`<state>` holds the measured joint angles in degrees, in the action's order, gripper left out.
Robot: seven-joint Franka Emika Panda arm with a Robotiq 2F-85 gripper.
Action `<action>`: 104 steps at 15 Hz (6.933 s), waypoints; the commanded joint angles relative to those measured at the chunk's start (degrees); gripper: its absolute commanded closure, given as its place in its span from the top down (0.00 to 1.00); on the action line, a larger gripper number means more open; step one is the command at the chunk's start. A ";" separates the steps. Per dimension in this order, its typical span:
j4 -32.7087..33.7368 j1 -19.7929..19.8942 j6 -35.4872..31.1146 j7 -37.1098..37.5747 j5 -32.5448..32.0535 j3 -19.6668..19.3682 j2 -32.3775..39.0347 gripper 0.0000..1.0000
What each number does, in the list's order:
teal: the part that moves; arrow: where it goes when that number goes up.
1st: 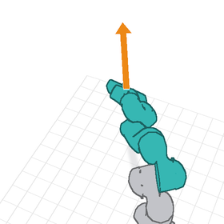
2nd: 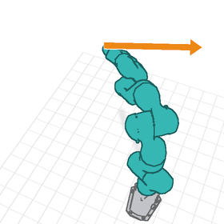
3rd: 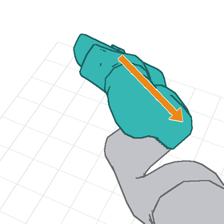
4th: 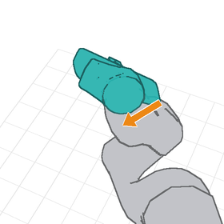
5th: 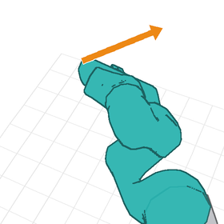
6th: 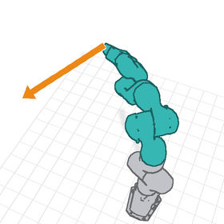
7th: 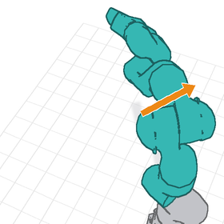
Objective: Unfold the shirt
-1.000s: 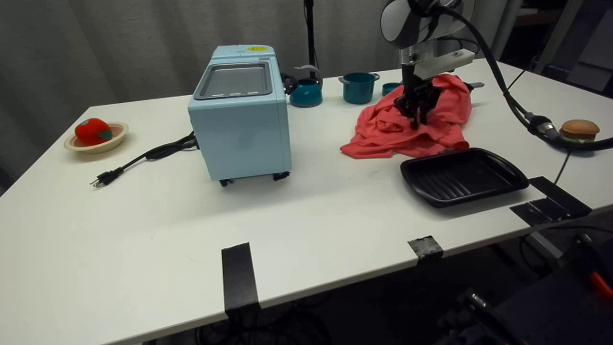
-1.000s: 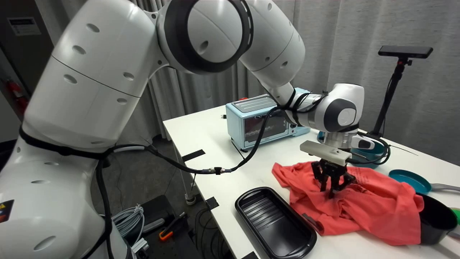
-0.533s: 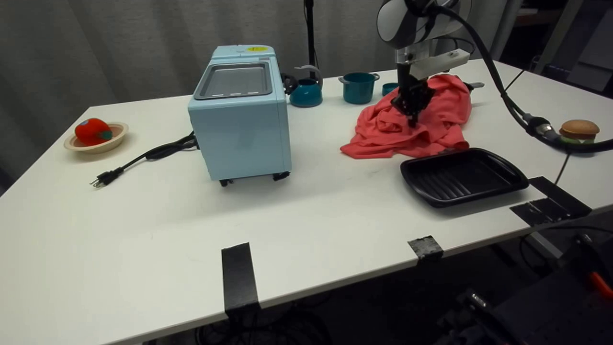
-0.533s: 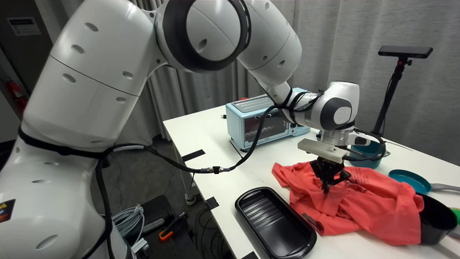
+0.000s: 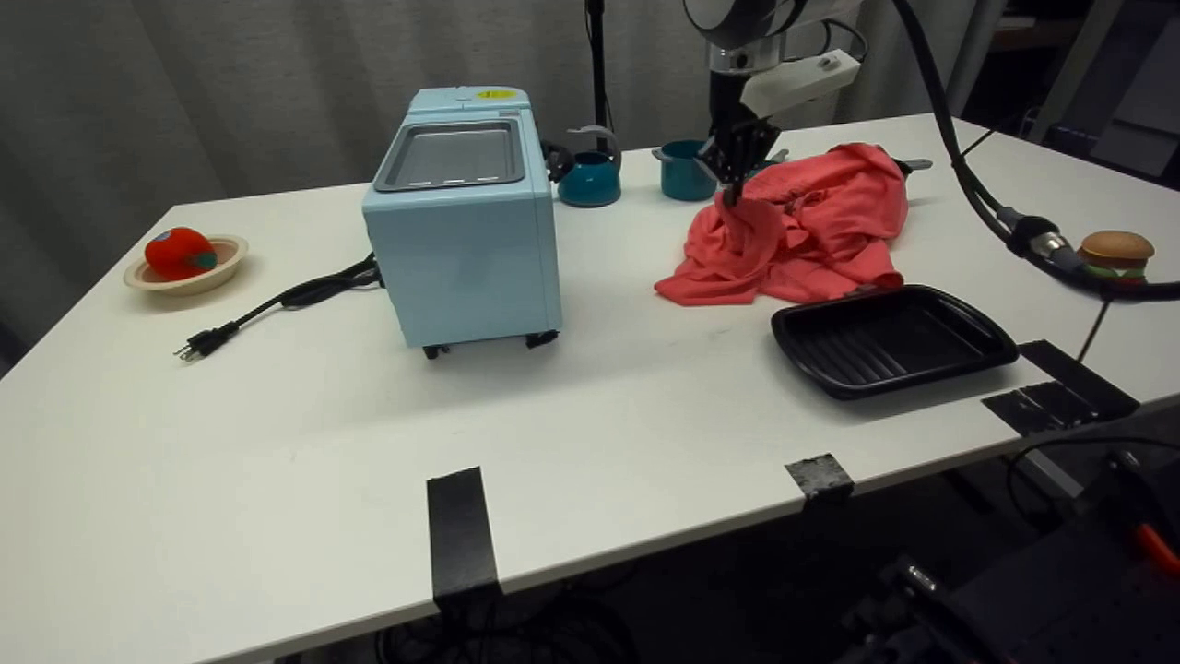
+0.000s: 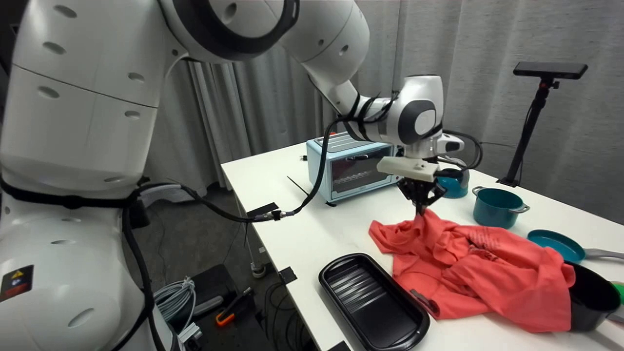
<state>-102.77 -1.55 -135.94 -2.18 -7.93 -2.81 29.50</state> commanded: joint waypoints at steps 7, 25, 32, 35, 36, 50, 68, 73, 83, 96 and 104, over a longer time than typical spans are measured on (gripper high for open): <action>-7.75 -1.40 -12.64 -2.45 3.24 7.19 -9.26 0.01; -4.20 2.23 -5.25 -2.91 3.89 1.93 -1.34 1.00; 2.76 1.92 -2.42 0.92 1.32 -2.07 6.46 1.00; 6.00 2.13 -0.34 2.26 0.79 -2.87 8.99 1.00; 6.97 2.39 0.31 2.28 1.00 -2.81 9.77 1.00; 12.44 2.08 4.52 2.91 1.35 -2.55 13.54 0.12; -37.12 3.88 3.59 20.20 -7.72 -8.70 -28.71 0.01; -48.97 11.21 4.49 25.25 -13.71 -11.28 -41.45 0.01; -52.78 24.23 2.59 29.83 -22.85 -8.04 -54.45 0.83; -53.99 26.88 -10.55 34.70 -22.78 2.75 -67.74 1.00; -55.80 27.27 -11.21 34.70 -22.52 3.29 -70.76 1.00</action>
<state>-158.57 23.96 -146.70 34.03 -32.52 -1.26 -41.21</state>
